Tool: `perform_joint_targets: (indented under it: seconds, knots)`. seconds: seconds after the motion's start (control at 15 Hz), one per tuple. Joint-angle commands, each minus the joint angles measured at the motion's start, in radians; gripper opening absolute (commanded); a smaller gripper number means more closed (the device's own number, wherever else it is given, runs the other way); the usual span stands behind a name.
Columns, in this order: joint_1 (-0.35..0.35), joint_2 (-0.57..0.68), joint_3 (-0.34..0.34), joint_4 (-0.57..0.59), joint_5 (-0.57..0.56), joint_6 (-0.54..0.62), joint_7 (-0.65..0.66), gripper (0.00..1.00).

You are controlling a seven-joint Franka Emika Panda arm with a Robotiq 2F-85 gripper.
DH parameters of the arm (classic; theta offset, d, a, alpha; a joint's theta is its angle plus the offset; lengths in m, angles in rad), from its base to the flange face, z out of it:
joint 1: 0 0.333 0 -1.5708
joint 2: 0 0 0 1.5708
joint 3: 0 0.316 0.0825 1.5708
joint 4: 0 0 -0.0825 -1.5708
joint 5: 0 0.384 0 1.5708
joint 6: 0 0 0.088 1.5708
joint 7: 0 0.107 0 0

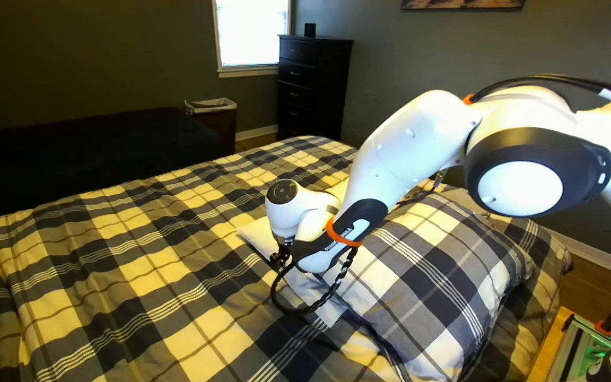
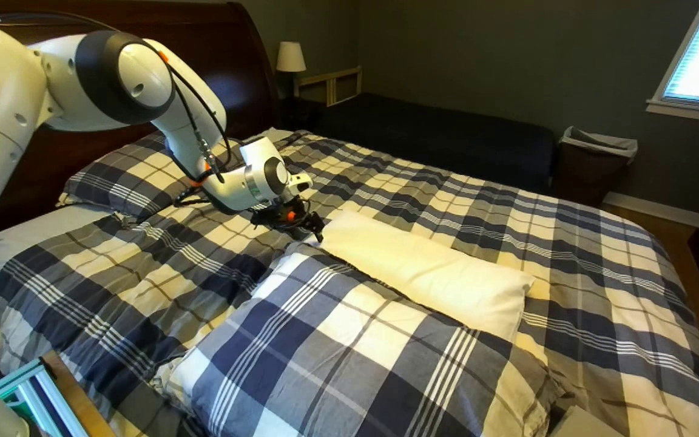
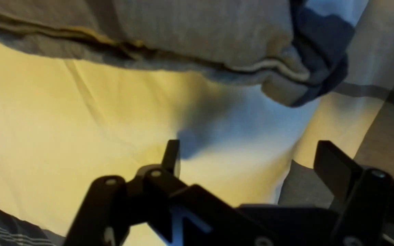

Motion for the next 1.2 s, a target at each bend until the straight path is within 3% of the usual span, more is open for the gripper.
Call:
perform_joint_targets:
  seconds: [0.0,0.13,0.2,0.33,0.53,0.93,1.13]
  knots:
    - [0.052,0.1,-0.062,0.09,-0.031,0.002,0.068,1.0]
    - [0.063,0.13,-0.073,0.116,-0.024,-0.001,0.076,1.0]
    - [0.068,0.145,-0.079,0.127,-0.024,-0.003,0.078,0.75]
    - [0.069,0.163,-0.083,0.144,-0.016,-0.012,0.075,0.68]
    - [0.06,0.179,-0.089,0.167,-0.011,-0.02,0.064,0.43]
    - [0.009,0.121,-0.048,0.146,0.026,-0.012,0.03,0.02]
    - [-0.037,0.072,-0.016,0.128,0.061,-0.014,0.006,0.04]
